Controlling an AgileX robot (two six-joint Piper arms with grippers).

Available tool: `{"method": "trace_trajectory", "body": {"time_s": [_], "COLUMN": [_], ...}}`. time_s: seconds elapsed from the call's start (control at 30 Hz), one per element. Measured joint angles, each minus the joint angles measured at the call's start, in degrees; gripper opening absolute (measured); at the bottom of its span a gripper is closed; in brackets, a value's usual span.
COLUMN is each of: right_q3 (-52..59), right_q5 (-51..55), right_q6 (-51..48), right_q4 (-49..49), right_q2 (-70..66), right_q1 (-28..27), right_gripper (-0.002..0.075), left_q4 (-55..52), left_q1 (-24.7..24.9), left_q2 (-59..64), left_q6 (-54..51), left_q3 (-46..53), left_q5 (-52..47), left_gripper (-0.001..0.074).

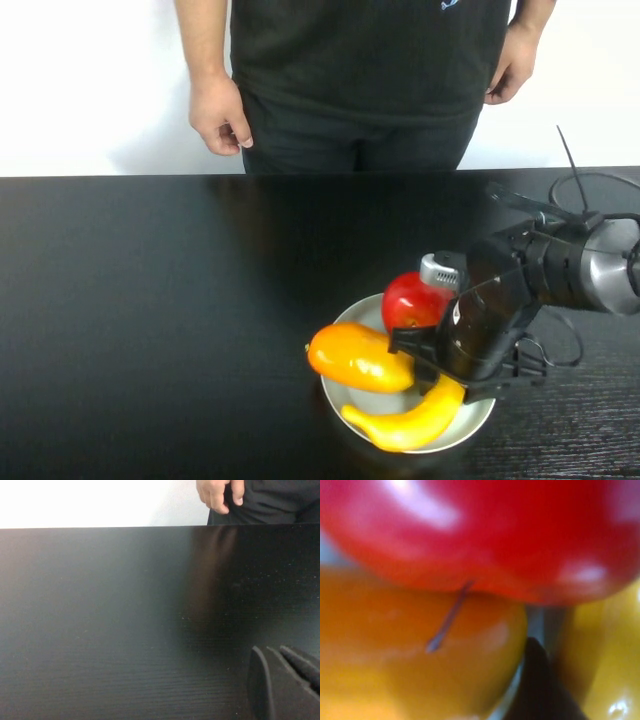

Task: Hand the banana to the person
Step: Pick up the banana

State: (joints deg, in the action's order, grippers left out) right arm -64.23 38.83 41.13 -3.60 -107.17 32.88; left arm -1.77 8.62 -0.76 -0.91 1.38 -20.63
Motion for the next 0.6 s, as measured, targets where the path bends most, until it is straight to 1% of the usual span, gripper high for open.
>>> {"method": "trace_trajectory", "body": {"time_s": [0.07,0.23,0.3,0.5,0.6], "right_q3": [0.0,0.0,0.0,0.0,0.0], "right_q5": [-0.1,0.2,0.6,4.7,6.8], "right_q6": [0.0,0.0,0.0,0.5,0.6], "right_q4": [0.8,2.1,2.1,2.2,2.7], "right_q2": [0.0,0.0,0.5,4.5,8.8], "right_q1": [0.0,0.0,0.0,0.0,0.0], "right_gripper": [0.0212,0.0036,-0.0008,-0.0009,-0.0009], "left_q4": [0.0,0.0,0.0,0.0,0.0], "left_q1": [0.0,0.0,0.0,0.0,0.0], "left_q2": [0.0,0.0,0.0,0.0,0.0], "left_q6": [0.0,0.0,0.0,0.0,0.0], "left_q3": [0.0,0.0,0.0,0.0,0.0], "left_q5": [0.0,0.0,0.0,0.0,0.0], "left_gripper": [-0.0003,-0.0003,-0.0003,-0.0003,-0.0003]}}
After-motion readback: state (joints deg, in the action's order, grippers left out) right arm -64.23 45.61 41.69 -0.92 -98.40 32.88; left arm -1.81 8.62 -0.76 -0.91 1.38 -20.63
